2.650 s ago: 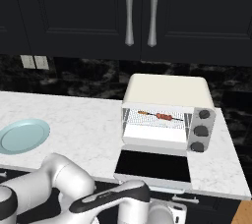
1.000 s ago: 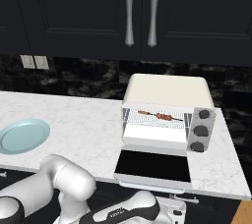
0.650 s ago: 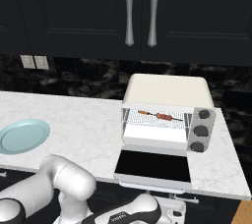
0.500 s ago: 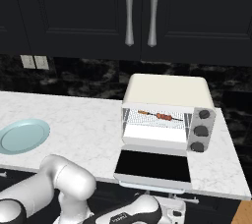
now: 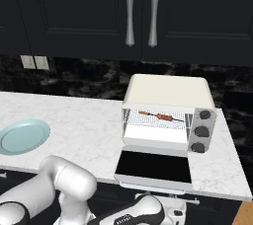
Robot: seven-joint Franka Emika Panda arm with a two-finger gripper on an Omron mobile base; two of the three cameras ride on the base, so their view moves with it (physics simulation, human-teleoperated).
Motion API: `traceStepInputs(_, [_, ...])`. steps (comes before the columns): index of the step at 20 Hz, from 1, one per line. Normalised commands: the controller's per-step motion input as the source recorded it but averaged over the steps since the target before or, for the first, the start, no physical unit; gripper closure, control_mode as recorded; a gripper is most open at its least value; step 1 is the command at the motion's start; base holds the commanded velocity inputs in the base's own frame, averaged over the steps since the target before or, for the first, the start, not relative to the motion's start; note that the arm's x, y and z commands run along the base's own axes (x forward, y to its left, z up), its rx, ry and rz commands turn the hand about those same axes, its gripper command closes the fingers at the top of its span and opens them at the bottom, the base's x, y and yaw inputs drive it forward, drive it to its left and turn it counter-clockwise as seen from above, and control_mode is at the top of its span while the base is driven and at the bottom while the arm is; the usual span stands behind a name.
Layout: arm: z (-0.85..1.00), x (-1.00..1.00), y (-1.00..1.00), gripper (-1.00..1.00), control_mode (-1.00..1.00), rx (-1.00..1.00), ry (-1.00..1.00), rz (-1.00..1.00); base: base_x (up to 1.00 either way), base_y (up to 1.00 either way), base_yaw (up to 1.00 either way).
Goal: Pick up the kebab skewer and baguette bread, and place them inside the toaster oven. Close the toaster oven door and start by setting the timer.
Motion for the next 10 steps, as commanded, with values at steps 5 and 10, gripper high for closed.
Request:
traceStepInputs(5, [0.07, 0.18, 0.00, -1.00, -1.00, 0.00, 0.00, 0.00, 0.00, 0.00, 0.00])
traceStepInputs(10, [0.22, 0.12, 0.00, -1.00, -1.00, 0.00, -0.02, 0.00, 0.00, 0.00, 0.00])
